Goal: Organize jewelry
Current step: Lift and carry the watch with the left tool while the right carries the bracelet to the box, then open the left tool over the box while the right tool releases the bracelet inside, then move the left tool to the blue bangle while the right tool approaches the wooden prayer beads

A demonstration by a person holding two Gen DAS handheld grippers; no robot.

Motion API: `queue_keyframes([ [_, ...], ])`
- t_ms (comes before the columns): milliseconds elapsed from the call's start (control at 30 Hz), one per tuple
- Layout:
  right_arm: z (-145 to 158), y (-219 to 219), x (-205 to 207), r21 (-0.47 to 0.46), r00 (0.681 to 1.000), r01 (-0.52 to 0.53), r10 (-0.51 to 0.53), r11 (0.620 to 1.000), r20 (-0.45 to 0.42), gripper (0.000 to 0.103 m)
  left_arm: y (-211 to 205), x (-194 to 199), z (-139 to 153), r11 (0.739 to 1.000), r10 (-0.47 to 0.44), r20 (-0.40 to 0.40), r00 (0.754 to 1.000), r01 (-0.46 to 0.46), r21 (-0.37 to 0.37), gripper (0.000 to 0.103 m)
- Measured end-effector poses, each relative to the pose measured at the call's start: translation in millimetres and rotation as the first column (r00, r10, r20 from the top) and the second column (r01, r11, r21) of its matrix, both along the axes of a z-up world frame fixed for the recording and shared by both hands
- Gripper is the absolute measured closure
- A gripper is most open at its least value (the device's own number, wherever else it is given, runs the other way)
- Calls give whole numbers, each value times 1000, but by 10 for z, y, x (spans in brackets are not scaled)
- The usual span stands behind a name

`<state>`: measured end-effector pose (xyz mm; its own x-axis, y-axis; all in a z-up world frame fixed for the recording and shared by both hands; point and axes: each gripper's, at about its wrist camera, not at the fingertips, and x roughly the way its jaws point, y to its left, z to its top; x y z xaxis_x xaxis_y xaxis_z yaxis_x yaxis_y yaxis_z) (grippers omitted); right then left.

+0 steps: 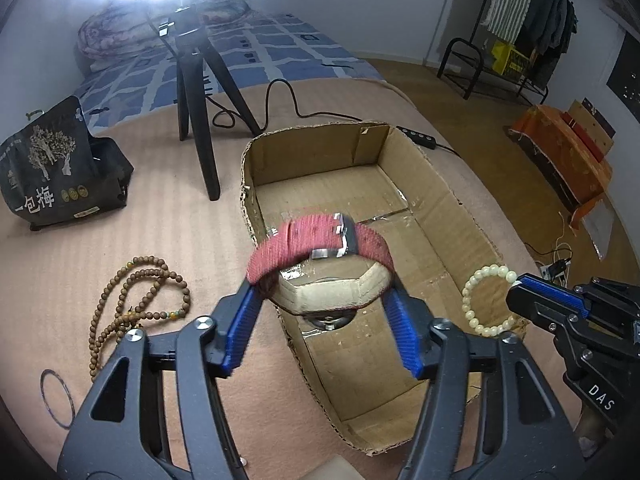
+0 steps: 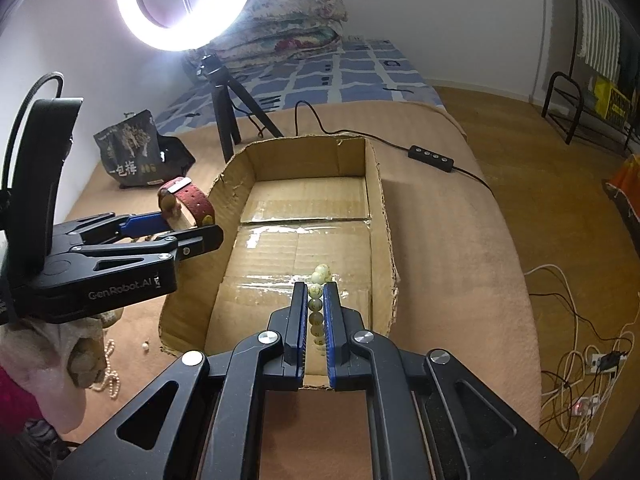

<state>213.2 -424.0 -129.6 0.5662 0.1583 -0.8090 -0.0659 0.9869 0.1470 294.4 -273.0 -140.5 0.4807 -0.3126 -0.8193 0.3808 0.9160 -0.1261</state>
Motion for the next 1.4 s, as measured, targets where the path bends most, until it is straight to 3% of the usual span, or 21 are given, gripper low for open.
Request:
queue_keyframes([
  [100, -2, 14, 4, -16, 1000, 9, -9, 1000, -7, 86, 6, -14, 37, 1000, 5, 20, 1000, -6, 1, 30],
  [167, 20, 23, -5, -22, 1000, 14, -14, 1000, 3, 69, 8, -36, 68, 1000, 3, 31, 1000, -3, 7, 30],
  [633, 233, 86, -148, -30, 998, 37, -35, 999, 47, 67, 238, -299, 438, 1000, 18, 114, 993, -20, 16, 30],
  [800, 381, 153, -244, -51, 996, 54, -50, 997, 78, 49, 426, -415, 614, 999, 40, 146, 988, -41, 5, 30],
  [933, 524, 238, -328, -48, 993, 57, -52, 997, 103, 47, 621, -492, 769, 998, 53, 168, 984, -56, 15, 30],
  [1033, 605, 314, -384, -43, 991, 61, -55, 997, 120, 38, 800, -546, 887, 997, 65, 185, 981, -70, 23, 30],
  [1400, 767, 807, -425, -39, 989, 18, -12, 999, 147, 25, 1745, -769, 1185, 985, 138, 255, 957, -160, 65, 30],
])
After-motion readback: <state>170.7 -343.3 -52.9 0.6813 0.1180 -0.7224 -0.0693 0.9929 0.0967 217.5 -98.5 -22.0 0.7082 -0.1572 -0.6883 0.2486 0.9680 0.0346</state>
